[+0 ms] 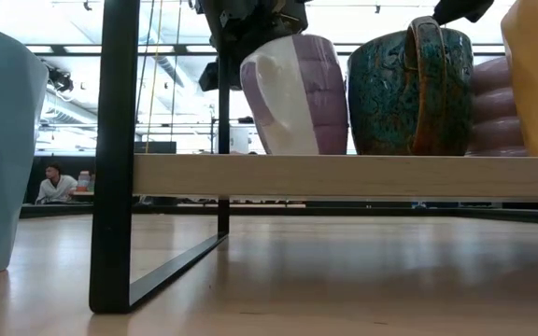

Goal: Place coffee mugs
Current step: Put the purple mug on the shelf

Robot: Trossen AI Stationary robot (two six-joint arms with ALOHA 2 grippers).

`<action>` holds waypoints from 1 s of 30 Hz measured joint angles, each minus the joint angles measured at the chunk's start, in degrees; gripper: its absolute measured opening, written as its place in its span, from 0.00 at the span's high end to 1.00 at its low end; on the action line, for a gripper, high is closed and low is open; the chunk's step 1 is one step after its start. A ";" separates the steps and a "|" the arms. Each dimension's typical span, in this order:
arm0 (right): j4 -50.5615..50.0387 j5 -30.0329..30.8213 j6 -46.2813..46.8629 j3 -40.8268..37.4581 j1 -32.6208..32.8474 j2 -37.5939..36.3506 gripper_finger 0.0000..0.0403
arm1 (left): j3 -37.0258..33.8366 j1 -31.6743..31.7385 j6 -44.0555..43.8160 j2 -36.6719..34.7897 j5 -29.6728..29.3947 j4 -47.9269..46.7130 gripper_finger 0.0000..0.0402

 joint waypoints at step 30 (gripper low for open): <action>0.00 0.00 0.00 0.02 -0.02 0.01 0.70 | 0.60 0.22 3.21 0.17 1.14 0.60 0.82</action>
